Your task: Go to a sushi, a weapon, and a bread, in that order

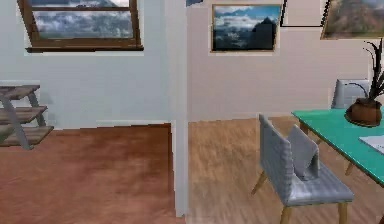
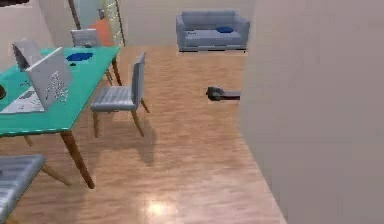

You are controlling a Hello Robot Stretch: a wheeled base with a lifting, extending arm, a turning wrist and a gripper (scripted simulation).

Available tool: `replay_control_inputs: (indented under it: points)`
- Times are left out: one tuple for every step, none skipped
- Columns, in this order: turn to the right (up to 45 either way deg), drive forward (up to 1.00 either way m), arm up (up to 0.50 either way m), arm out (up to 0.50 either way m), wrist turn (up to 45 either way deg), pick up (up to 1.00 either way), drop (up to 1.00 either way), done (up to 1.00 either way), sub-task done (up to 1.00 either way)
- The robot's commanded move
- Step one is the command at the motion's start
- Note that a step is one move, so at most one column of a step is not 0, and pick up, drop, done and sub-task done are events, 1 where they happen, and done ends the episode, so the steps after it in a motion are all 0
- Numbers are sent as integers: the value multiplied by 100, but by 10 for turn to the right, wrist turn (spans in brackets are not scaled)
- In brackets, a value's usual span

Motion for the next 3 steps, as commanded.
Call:
replay_control_inputs:
  points:
    - [-450,0,0,0,0,0,0,0,0]
    - [-450,0,0,0,0,0,0,0,0]
    - [-390,0,0,0,0,0,0,0,0]
